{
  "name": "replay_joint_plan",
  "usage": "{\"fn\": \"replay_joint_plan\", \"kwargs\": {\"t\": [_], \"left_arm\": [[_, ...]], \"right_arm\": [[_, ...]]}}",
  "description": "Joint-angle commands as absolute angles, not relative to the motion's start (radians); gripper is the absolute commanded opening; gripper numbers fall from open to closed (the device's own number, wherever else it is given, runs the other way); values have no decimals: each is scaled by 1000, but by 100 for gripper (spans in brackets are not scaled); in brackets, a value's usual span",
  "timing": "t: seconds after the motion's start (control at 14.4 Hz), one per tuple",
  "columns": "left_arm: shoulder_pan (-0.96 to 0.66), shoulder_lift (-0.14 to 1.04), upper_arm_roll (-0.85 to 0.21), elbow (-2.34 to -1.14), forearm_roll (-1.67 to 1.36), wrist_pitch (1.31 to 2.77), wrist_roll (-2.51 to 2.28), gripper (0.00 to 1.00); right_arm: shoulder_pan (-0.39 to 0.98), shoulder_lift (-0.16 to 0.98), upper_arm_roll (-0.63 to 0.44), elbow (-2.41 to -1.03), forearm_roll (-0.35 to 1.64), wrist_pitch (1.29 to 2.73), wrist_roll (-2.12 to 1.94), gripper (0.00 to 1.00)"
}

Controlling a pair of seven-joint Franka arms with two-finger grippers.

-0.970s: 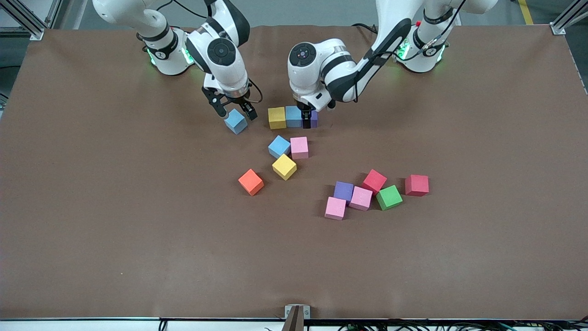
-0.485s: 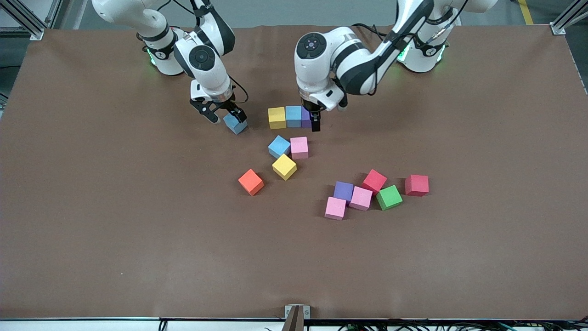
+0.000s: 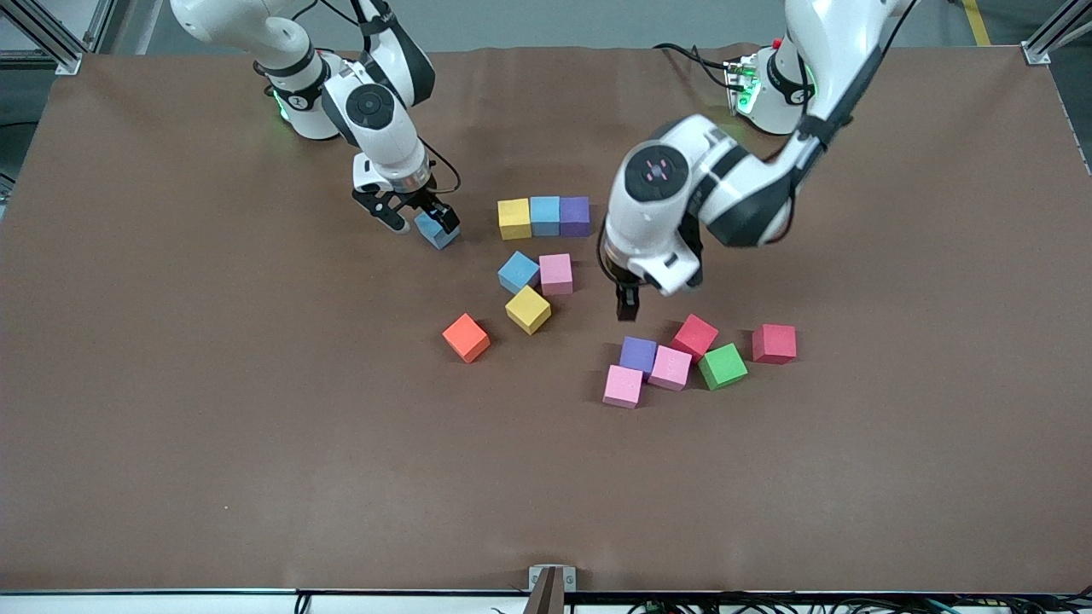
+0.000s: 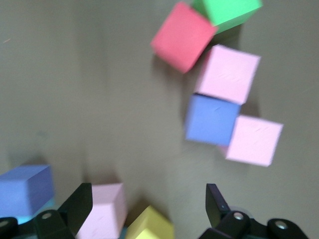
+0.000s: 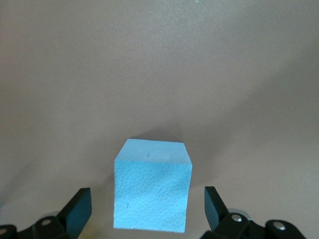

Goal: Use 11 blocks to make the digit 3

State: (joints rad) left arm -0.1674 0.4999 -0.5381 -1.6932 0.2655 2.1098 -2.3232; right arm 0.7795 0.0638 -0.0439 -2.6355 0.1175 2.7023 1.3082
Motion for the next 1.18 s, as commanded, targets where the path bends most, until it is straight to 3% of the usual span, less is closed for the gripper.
{"fn": "replay_joint_plan", "kwargs": {"t": [0.0, 0.28, 0.42, 0.48, 0.62, 0.69, 0.83, 1.11], "left_arm": [[-102, 595, -551, -1592, 317, 2083, -2243, 100], [-66, 652, -551, -1579, 379, 2097, -2149, 100], [-67, 701, -551, -1562, 467, 2111, -2149, 100], [-67, 716, -551, -1554, 495, 2112, -2151, 100], [-67, 732, -551, -1546, 500, 2127, -2154, 100], [-67, 738, -551, -1548, 502, 2164, -2152, 100], [-68, 750, -549, -1548, 511, 2241, -2151, 100], [-69, 764, -535, -1557, 512, 2247, -2163, 100]], "right_arm": [[762, 83, -34, -2655, 118, 2734, 1292, 100], [762, 112, -34, -2654, 121, 2744, 1302, 96], [762, 112, -34, -2654, 121, 2747, 1304, 80], [762, 112, -34, -2652, 124, 2747, 1307, 63], [762, 110, -32, -2645, 133, 2744, 1353, 16], [762, 110, -32, -2629, 133, 2740, 1430, 1], [764, 110, -31, -2606, 133, 2735, 1566, 0], [775, 112, -26, -2602, 135, 2734, 1805, 0]]}}
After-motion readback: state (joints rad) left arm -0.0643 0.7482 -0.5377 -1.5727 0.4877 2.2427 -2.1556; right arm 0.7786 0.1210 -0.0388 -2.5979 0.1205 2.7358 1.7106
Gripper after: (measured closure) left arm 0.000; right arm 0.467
